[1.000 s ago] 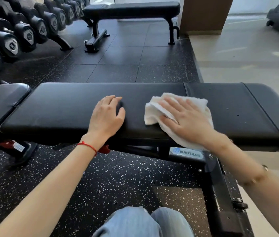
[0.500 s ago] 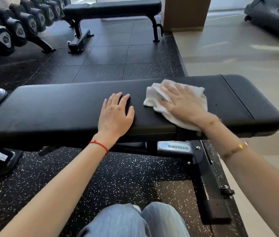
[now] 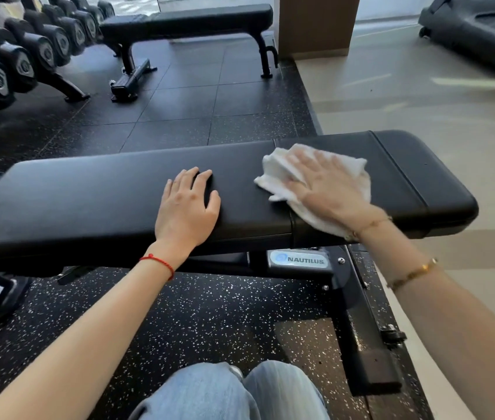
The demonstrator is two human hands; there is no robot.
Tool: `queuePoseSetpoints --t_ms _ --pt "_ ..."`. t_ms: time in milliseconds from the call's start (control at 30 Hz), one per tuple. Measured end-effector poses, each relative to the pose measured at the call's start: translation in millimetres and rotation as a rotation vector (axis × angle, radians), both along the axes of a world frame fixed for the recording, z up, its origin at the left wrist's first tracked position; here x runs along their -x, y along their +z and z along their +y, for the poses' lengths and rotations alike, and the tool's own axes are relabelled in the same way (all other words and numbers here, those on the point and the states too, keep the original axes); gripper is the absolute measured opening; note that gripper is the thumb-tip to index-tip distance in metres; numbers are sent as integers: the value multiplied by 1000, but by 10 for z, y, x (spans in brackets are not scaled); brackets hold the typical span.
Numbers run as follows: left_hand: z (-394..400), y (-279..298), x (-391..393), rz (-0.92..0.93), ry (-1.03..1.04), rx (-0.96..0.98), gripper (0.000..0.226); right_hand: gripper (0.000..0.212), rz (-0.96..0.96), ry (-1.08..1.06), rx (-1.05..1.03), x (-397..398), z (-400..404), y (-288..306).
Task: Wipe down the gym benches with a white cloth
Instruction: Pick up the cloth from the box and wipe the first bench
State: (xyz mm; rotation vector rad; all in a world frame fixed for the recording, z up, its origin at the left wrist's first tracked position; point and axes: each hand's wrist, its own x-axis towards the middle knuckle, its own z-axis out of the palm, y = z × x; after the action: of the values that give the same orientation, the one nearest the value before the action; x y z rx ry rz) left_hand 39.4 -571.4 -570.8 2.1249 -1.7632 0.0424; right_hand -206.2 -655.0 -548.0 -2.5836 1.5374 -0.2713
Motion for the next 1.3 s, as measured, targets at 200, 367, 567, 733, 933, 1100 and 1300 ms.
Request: queuePoseSetpoints --t_ms 200,367,567,733,933,1100,1300 --pt "-2 -2 -1 -11 -2 -13 50 63 18 -44 -11 674 155 -77" --pt "-16 12 20 -12 8 14 48 65 73 -115 -35 484 -585 58" --pt "8 20 28 -10 13 27 48 52 0 9 -40 -24 -504 -19" --pt "22 33 35 -4 17 28 49 51 -27 -23 -88 49 -260 -45" --pt "15 -2 31 -15 11 8 50 60 -11 6 -4 683 -12 -82" --pt "7 3 57 -16 19 12 50 49 39 -226 -26 439 -712 67" --pt "8 2 12 4 15 45 49 49 37 116 -2 -121 -321 -12"
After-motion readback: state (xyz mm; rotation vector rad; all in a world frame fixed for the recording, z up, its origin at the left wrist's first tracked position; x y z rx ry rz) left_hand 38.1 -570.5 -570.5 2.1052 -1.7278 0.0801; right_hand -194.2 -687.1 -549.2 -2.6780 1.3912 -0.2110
